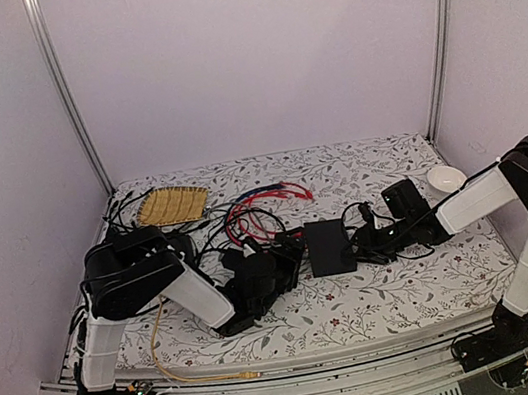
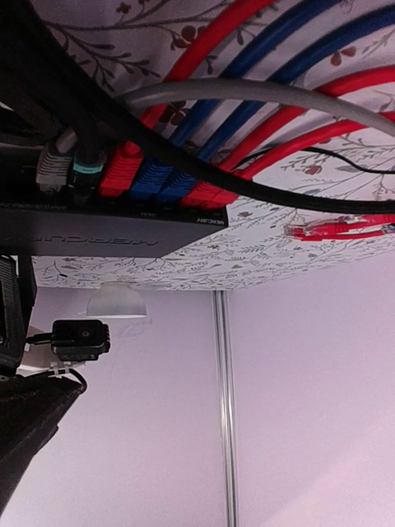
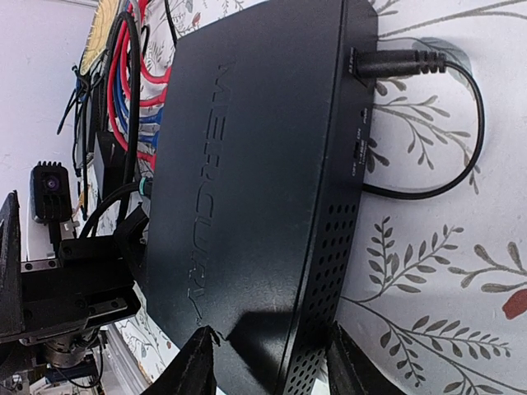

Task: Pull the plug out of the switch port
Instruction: Adjust the switch port at the center of the board, then pick up the switch port from the center of the board.

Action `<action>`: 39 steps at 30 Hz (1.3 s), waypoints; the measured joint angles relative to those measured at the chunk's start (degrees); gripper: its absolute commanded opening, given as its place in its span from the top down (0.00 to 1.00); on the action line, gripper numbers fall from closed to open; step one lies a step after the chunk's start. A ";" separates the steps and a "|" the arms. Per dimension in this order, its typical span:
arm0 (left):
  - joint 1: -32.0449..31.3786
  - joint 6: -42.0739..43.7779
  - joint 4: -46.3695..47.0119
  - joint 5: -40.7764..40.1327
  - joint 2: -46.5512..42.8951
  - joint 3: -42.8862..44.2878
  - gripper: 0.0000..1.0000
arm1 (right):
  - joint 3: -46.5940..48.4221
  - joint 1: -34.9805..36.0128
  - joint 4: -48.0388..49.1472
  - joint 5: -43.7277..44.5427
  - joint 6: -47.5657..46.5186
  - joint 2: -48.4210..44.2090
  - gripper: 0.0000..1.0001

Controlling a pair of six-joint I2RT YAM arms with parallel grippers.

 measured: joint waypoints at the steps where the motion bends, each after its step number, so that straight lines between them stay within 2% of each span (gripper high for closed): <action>1: 0.00 0.46 0.11 0.13 0.00 -0.02 0.03 | 0.00 0.00 0.00 -0.02 0.00 0.00 0.55; 8: 0.09 2.69 0.83 0.52 0.17 -0.02 0.03 | 0.00 -0.04 -0.02 -1.22 -0.07 0.00 0.52; 14: 0.31 3.69 1.22 1.03 0.17 -0.17 0.03 | 0.00 -0.61 -0.07 -3.78 0.04 0.00 0.46; 31: 0.83 5.16 3.48 4.11 0.17 -1.44 0.05 | -0.74 -3.82 0.37 -12.39 1.11 1.99 0.43; 39: 1.09 5.51 3.93 5.40 0.17 -1.75 0.05 | -2.51 -5.14 3.80 -15.23 1.81 2.56 0.41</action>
